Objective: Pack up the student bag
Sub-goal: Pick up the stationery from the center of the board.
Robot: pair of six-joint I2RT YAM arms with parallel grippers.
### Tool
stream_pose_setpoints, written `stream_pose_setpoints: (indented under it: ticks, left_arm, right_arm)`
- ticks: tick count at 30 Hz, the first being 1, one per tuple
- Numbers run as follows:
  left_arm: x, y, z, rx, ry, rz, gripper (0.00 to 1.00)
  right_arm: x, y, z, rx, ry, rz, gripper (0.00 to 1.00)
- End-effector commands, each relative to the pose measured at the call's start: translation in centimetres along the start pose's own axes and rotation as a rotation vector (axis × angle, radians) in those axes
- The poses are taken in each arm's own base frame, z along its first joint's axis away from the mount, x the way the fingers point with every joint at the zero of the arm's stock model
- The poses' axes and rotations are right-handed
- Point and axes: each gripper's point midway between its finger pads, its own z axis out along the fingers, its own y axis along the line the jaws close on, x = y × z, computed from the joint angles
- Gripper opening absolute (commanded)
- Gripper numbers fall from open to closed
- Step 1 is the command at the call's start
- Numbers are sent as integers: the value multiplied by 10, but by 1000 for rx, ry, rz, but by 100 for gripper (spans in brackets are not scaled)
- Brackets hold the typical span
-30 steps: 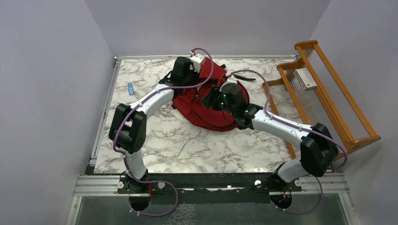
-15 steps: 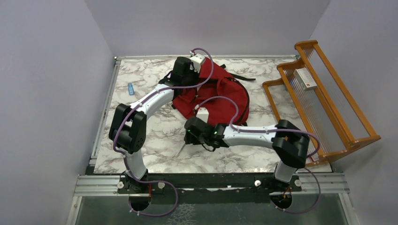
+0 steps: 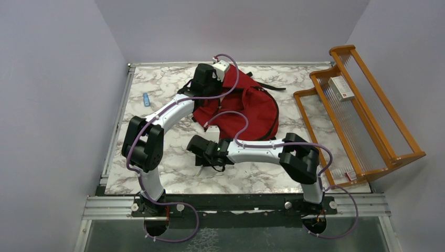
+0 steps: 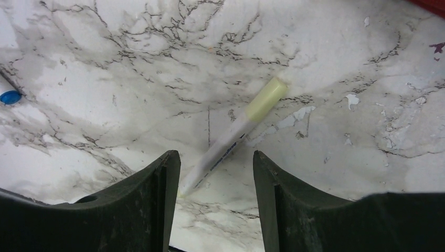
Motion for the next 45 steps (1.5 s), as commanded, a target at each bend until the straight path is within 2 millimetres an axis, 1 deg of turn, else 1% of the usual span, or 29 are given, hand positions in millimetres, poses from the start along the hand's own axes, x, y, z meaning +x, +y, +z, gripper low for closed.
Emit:
stream_pose_setpoints:
  ticks: [1, 6, 11, 14, 17, 21, 23, 26, 29, 33, 34, 37, 38, 40, 45]
  left_arm:
    - [-29, 8, -19, -31, -67, 11, 0]
    - [-29, 9, -19, -32, -67, 11, 0]
    - [-30, 9, -20, -32, -68, 11, 0]
    - [-32, 9, -22, -33, -75, 11, 0]
    - [-33, 8, -23, -31, -75, 11, 0]
    - [-33, 8, -23, -31, -75, 11, 0]
    - [-33, 8, -23, -29, -77, 9, 0]
    - [-33, 7, -23, -26, -76, 6, 0]
    - [-31, 7, -21, -22, -72, 5, 0]
    - [-28, 6, -19, -21, -64, 4, 0]
    - [-28, 6, -19, -21, -64, 4, 0]
    - [-29, 6, -19, -21, -65, 5, 0]
    - [-28, 7, -20, -22, -64, 5, 0]
    - [-27, 7, -19, -23, -63, 4, 0]
    - [-25, 3, -17, -3, -58, -7, 0]
  right_arm:
    - [16, -22, 6, 166, 36, -23, 58]
    - [30, -26, 12, 203, 62, -60, 58]
    - [35, -33, 15, 244, 72, -93, 57]
    - [37, -42, 17, 274, 69, -106, 56]
    - [40, -49, 18, 286, 75, -131, 49]
    - [43, -59, 16, 297, 78, -155, 31]
    - [42, -62, 15, 291, 71, -160, 24]
    - [41, -55, 11, 221, 66, -172, 18]
    - [40, -42, 6, 116, 62, -187, 13]
    - [30, -38, -3, 60, 14, -194, 2]
    - [26, -39, -7, 56, -4, -204, 1]
    - [15, -36, -17, 15, -47, -224, 1]
    - [10, -30, -24, -26, -67, -213, 1]
    - [6, -25, -34, -79, -86, -214, 1]
    - [-15, -31, -55, -82, -164, -206, 1]
